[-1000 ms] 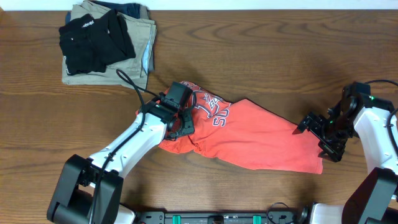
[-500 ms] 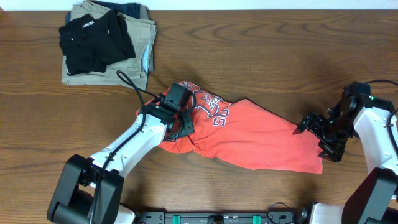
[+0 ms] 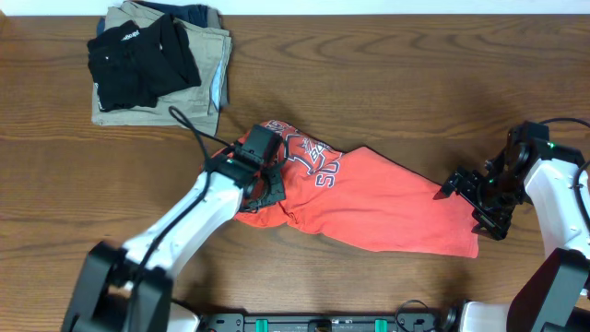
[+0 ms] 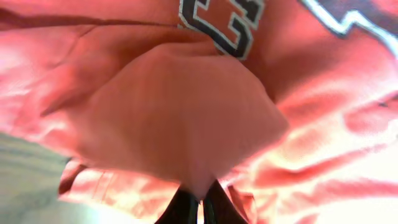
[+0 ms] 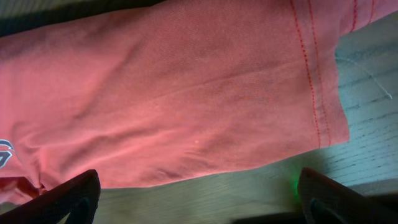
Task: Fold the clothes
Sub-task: 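Pull the T-shirt ends apart with both grippers to stretch it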
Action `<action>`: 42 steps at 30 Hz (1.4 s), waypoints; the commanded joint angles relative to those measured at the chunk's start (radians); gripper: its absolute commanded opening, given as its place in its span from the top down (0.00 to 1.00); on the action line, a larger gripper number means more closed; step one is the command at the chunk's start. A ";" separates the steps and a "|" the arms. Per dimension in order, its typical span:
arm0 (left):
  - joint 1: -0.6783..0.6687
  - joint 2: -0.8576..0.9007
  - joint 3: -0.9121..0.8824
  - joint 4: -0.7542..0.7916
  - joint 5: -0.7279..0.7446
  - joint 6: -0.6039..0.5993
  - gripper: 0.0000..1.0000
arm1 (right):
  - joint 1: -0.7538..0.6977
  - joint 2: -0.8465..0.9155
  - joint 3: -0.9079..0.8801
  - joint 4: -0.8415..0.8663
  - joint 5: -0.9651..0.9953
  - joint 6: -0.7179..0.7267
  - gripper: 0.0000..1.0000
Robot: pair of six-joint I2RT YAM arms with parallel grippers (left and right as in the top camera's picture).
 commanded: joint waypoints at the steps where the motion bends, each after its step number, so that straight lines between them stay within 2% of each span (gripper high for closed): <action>1: 0.000 -0.135 0.010 -0.039 -0.008 0.004 0.94 | 0.006 -0.005 0.002 -0.009 -0.008 -0.027 0.01; 7: 0.000 -0.335 0.010 -0.142 -0.008 0.003 0.94 | 0.006 -0.020 0.002 -0.032 -0.008 -0.087 0.01; 12: 0.013 -0.518 0.026 -0.194 -0.011 -0.004 0.94 | 0.006 -0.115 0.015 -0.069 -0.026 -0.068 0.01; 15: 0.058 -0.628 0.064 -0.264 -0.063 -0.042 0.94 | 0.005 -0.203 0.038 -0.086 -0.026 -0.056 0.01; 22: 0.201 -0.843 0.248 -0.458 -0.252 -0.042 0.94 | 0.007 -0.415 0.055 -0.117 -0.034 -0.057 0.01; 27: 0.250 -0.895 0.330 -0.552 -0.394 -0.042 0.94 | 0.024 -0.454 0.054 -0.151 -0.034 -0.071 0.01; 31: 0.256 -0.893 0.334 -0.614 -0.434 -0.048 0.94 | 0.031 -0.442 0.053 -0.146 -0.032 -0.044 0.01; 38: 0.260 -0.889 0.334 -0.729 -0.488 -0.114 0.94 | 0.031 -0.380 0.052 -0.143 0.177 0.236 0.01; 42: 0.260 -0.888 0.332 -0.752 -0.488 -0.113 0.94 | 0.030 -0.336 0.050 -0.146 0.186 0.287 0.01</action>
